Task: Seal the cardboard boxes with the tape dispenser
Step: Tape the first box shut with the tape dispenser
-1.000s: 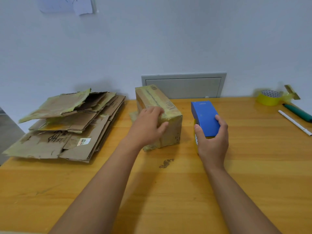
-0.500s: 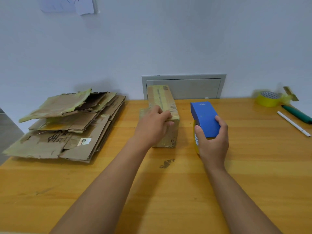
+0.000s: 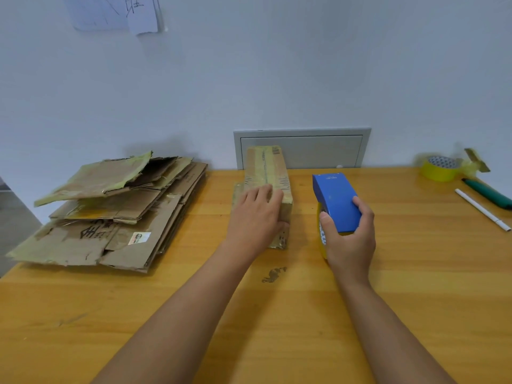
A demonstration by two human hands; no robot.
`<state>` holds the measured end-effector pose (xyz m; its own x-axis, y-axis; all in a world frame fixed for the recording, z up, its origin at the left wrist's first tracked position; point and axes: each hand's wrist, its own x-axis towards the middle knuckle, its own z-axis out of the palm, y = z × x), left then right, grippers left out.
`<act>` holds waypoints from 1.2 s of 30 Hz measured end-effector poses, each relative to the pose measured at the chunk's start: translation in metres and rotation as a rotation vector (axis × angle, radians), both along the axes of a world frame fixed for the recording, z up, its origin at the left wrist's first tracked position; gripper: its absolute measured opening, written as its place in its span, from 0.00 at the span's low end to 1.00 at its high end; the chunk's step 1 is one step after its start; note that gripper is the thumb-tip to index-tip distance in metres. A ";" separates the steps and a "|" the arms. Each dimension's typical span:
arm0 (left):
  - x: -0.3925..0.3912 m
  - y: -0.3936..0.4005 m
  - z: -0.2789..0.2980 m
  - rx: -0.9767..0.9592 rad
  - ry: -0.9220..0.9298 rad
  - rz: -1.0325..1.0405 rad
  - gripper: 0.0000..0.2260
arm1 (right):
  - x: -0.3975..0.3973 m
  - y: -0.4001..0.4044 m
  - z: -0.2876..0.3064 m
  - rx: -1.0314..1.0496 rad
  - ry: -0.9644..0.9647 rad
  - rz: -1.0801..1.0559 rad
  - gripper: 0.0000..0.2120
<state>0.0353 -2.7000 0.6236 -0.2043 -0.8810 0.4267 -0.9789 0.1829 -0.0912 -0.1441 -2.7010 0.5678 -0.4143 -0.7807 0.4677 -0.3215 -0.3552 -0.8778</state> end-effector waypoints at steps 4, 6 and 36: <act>-0.004 -0.006 0.008 0.059 -0.133 -0.005 0.33 | -0.001 -0.001 0.000 -0.005 0.000 0.003 0.30; -0.006 -0.005 0.015 0.094 -0.208 -0.011 0.27 | -0.001 -0.001 0.000 0.003 0.003 0.006 0.30; 0.063 0.046 -0.052 0.020 0.945 0.331 0.38 | 0.000 -0.001 0.002 0.003 -0.029 0.011 0.30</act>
